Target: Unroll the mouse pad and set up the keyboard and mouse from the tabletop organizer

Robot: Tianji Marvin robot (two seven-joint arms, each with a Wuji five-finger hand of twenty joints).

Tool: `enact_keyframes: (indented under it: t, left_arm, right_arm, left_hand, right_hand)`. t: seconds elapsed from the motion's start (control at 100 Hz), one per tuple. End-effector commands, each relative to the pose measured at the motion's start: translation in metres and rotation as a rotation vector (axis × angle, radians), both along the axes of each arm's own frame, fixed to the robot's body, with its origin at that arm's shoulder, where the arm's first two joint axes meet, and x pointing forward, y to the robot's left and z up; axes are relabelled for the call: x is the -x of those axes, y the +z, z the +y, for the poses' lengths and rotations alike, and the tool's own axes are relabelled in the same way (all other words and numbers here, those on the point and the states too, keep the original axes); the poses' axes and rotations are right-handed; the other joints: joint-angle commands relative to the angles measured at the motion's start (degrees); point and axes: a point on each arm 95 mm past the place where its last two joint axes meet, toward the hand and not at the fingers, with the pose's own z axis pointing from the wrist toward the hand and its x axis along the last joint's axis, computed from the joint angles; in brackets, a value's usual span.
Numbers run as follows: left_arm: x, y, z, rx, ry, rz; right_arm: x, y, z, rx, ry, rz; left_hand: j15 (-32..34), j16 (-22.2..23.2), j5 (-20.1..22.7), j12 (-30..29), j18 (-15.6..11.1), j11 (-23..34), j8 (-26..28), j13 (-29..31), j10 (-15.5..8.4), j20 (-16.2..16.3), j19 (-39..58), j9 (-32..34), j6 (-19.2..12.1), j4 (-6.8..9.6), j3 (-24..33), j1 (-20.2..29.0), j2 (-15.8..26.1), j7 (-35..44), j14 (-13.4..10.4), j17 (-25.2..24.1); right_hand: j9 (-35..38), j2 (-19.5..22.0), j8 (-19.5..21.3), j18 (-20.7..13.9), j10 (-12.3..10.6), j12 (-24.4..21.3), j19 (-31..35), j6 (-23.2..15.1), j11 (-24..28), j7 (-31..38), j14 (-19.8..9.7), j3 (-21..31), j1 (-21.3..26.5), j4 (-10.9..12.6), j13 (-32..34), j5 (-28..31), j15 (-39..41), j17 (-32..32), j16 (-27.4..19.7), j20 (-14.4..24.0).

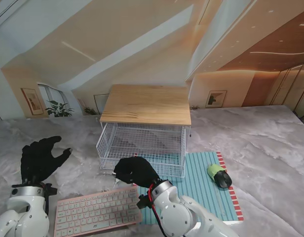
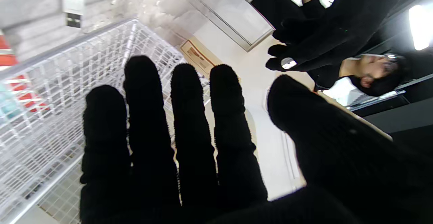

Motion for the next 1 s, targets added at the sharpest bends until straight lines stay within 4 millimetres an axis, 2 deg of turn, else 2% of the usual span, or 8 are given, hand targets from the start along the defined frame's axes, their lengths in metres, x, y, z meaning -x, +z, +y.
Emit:
enact_keyframes:
  t: [0.0, 0.25, 0.58, 0.99]
  left_arm:
    - [0.000, 0.001, -0.004, 0.007, -0.013, 0.009]
    - [0.000, 0.001, -0.005, 0.011, -0.013, 0.011]
    - [0.000, 0.000, -0.007, 0.014, -0.017, 0.016]
    - [0.003, -0.001, -0.007, 0.013, -0.011, 0.017]
  right_arm:
    - [0.004, -0.008, -0.005, 0.033, 0.008, 0.026]
    - [0.002, -0.026, -0.017, 0.110, -0.001, 0.110]
    - [-0.001, -0.044, -0.012, 0.169, -0.003, 0.146]
    - [-0.012, -0.050, -0.009, 0.187, -0.045, 0.137]
  left_hand:
    - [0.2, -0.6, -0.2, -0.6, -1.9, -0.3, -0.5, -1.5, -0.6, -0.3, -0.3, -1.5, 0.3, 1.61, -1.1, -0.8, 1.1, -0.7, -0.2, -1.0]
    - [0.2, -0.6, -0.1, -0.6, -1.9, -0.3, -0.5, -1.5, -0.7, -0.3, -0.3, -1.5, 0.4, 1.60, -1.2, -0.8, 1.2, -0.7, -0.2, -1.0]
    - [0.1, -0.6, -0.1, -0.6, -1.9, -0.3, -0.6, -1.5, -0.7, -0.3, -0.3, -1.5, 0.4, 1.61, -1.2, -0.8, 1.2, -0.8, -0.2, -1.0]
    - [0.1, -0.6, -0.2, -0.6, -1.9, -0.3, -0.6, -1.5, -0.7, -0.3, -0.3, -1.5, 0.4, 1.62, -1.2, -0.9, 1.2, -0.8, -0.2, -1.0]
  right_hand:
    - [2.8, -0.4, -1.4, 1.5, 0.3, -0.6, 3.1, 0.3, -0.4, 1.6, 1.6, 0.9, 0.7, -1.1, 3.6, 3.2, 0.1, 1.8, -0.8, -1.4]
    - [3.9, -0.3, -4.6, 2.6, 0.9, -1.8, 2.1, 1.5, -2.6, 1.7, 2.6, 1.2, 1.3, -0.9, 4.0, 4.3, -2.3, 2.0, -2.5, -3.9]
    - [-0.1, 0.3, -7.0, 1.5, 0.7, -2.4, -0.8, 2.7, -5.2, -1.4, 2.2, 1.7, 2.1, -0.8, -0.3, 2.1, -6.7, -1.9, -4.0, -6.7]
    - [-3.6, 1.2, -7.4, 0.5, 0.5, -1.9, -2.3, 3.3, -5.3, -4.3, 1.7, 2.3, 2.3, -0.5, -3.2, 0.8, -9.0, -4.8, -4.0, -7.9]
